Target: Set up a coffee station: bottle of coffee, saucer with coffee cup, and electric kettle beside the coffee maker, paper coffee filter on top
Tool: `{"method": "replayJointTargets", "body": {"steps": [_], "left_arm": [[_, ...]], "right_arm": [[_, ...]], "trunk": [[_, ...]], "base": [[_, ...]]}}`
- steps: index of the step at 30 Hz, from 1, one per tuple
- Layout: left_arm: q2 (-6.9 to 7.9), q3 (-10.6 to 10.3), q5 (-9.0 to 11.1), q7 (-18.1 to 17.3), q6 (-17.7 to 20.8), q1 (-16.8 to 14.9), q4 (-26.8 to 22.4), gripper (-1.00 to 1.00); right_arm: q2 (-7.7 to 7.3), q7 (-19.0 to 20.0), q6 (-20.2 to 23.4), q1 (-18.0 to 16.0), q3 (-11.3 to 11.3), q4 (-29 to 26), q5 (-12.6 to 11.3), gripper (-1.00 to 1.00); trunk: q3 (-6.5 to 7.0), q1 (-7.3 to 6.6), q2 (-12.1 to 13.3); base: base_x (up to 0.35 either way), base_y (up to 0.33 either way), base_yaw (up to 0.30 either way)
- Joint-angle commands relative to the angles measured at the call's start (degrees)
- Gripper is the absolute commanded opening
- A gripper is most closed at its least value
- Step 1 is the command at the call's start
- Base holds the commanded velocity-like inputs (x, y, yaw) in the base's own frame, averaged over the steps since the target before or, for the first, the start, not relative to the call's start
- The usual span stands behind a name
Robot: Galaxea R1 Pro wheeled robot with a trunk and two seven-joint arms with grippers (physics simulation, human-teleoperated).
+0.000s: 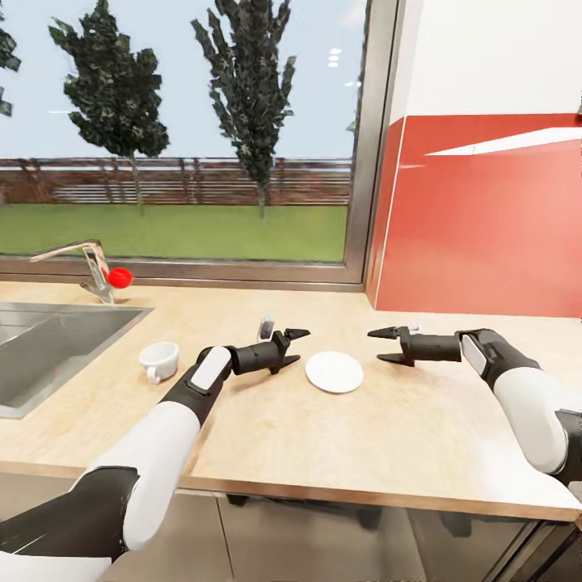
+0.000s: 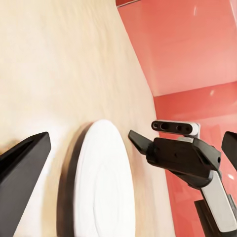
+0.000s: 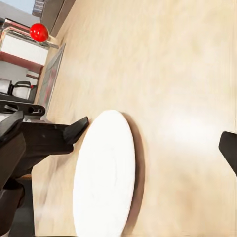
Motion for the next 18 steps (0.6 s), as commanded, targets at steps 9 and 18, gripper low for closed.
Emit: {"method": "replayJointTargets", "body": {"steps": [9, 18], "left_arm": [[-0.05, 0.11, -1.12, 0.04, 0.27, 0.01, 0.07, 1.00], [-0.05, 0.11, -1.12, 0.04, 0.27, 0.00, 0.07, 1.00]], "right_arm": [[0.11, -0.03, 0.21, -0.03, 0.11, 0.03, 0.62, 1.00], [0.22, -0.03, 0.21, -0.03, 0.11, 0.03, 0.63, 1.00]], "trunk": [[-0.08, 0.00, -0.03], [-0.08, 0.00, -0.03]], "base": [[-0.032, -0.027, 0.000], [-0.050, -0.002, 0.000]]}}
